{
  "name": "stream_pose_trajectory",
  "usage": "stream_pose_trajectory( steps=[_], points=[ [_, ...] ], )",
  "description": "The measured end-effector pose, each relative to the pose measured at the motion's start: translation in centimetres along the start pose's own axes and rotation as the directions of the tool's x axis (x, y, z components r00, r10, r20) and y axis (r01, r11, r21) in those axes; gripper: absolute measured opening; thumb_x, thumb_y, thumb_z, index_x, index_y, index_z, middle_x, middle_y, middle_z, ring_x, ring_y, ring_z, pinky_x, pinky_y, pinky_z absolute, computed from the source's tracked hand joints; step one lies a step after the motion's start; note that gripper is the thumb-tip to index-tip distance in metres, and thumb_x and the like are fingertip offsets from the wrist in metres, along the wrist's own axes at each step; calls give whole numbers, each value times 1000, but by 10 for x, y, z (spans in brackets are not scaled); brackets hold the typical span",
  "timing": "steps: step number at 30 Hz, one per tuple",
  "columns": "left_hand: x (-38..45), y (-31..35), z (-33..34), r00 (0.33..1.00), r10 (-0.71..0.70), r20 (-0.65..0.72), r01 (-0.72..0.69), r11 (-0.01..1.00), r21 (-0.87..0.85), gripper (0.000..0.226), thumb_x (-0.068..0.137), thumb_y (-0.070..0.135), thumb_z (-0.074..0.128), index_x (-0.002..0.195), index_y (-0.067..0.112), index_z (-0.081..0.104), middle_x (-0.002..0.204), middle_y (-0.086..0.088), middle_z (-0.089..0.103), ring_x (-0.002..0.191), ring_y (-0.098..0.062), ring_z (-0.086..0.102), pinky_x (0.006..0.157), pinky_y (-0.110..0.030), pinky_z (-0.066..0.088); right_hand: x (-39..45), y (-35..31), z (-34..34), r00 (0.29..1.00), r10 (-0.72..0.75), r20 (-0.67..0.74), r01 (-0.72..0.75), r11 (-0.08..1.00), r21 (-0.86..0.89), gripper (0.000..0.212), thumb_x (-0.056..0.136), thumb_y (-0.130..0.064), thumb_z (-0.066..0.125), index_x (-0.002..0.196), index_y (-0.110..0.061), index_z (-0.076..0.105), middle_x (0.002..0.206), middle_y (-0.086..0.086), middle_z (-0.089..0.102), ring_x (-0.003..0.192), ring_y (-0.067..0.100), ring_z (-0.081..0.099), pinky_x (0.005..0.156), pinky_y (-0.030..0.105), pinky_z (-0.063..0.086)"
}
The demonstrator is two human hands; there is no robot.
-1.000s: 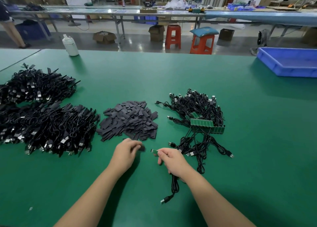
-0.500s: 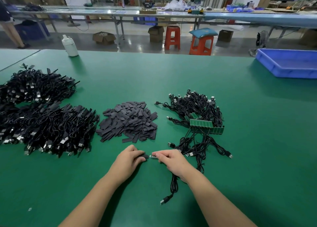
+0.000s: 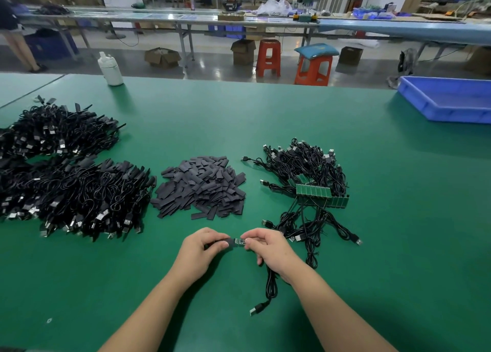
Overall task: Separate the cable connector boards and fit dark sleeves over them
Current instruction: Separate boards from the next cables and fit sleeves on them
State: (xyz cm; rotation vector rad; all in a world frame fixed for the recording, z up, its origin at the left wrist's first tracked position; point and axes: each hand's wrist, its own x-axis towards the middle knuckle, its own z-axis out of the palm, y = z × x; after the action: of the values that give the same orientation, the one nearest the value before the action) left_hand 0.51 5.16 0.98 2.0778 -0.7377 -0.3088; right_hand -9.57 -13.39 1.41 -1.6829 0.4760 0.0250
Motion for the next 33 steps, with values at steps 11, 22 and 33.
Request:
stream_pose_trajectory(
  steps=[11, 22, 33],
  points=[
    [-12, -3, 14, 998, 15, -67, -16, 1000, -14, 18, 83, 17, 77, 100, 24, 78, 93, 11, 70, 90, -2, 63, 84, -16, 46, -1, -1, 0, 1000, -9, 11, 10, 999, -35, 16, 95, -13, 62, 95, -23, 74, 88, 5, 74, 47, 10, 49, 56, 22, 48],
    [-14, -6, 12, 993, 79, -91, -75, 996, 38, 21, 83, 18, 77, 103, 26, 77, 97, 18, 66, 93, 4, 59, 83, -8, 41, 2, 0, 3, 1000, -6, -4, 5, 998, -55, 18, 94, -18, 65, 91, -32, 76, 85, -3, 76, 49, 8, 51, 58, 22, 51],
    [-15, -7, 9, 989, 124, -75, -114, 985, 127, 24, 81, 20, 79, 104, 23, 77, 95, 25, 71, 88, 10, 63, 83, -4, 42, 8, -1, 10, 1000, -10, 21, 11, 998, -68, 19, 95, -16, 64, 91, -32, 75, 82, -4, 74, 46, 1, 51, 52, 20, 48]
  ],
)
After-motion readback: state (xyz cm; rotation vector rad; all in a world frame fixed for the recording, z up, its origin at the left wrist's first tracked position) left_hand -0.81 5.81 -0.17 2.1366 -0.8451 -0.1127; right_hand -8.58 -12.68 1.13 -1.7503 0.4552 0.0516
